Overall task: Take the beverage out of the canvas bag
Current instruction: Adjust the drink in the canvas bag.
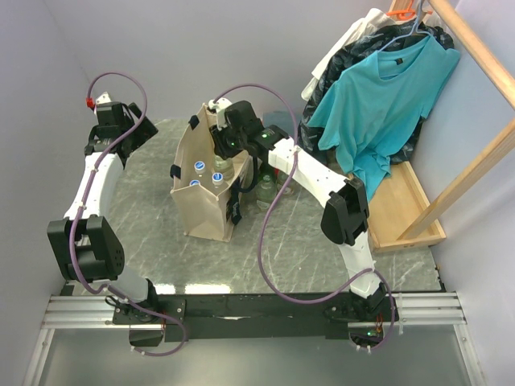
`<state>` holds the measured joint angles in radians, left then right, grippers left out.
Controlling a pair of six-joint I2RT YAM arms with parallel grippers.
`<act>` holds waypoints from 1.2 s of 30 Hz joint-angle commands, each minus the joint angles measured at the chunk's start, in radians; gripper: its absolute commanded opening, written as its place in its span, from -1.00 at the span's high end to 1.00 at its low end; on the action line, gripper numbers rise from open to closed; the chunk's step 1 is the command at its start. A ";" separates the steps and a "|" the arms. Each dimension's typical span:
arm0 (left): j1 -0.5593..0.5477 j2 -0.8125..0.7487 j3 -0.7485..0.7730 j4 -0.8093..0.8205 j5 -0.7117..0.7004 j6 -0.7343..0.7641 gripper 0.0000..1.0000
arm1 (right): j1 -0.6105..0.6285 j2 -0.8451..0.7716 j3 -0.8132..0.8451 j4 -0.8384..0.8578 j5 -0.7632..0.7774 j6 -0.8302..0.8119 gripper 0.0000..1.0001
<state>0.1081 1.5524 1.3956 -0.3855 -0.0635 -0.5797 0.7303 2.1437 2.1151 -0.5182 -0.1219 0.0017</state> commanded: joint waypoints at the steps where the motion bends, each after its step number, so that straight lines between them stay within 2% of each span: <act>1: 0.004 -0.043 -0.003 0.025 0.016 0.012 -0.93 | -0.003 -0.070 0.098 0.116 -0.012 -0.016 1.00; 11: 0.002 -0.038 -0.003 0.025 0.021 0.014 -0.93 | -0.006 0.002 0.124 0.127 -0.015 -0.003 1.00; 17: 0.002 -0.032 0.002 0.019 0.011 0.020 -0.93 | -0.015 0.077 0.218 0.121 -0.019 -0.003 1.00; 33: 0.004 -0.014 0.003 0.017 0.011 0.017 -0.93 | -0.051 0.098 0.191 0.150 -0.007 0.024 1.00; 36: 0.002 -0.017 0.003 0.019 0.013 0.015 -0.93 | -0.051 0.073 0.157 0.161 -0.013 0.023 0.80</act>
<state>0.1081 1.5528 1.3949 -0.3859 -0.0528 -0.5777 0.6846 2.2971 2.2532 -0.5018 -0.1345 0.0254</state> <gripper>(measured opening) 0.966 0.362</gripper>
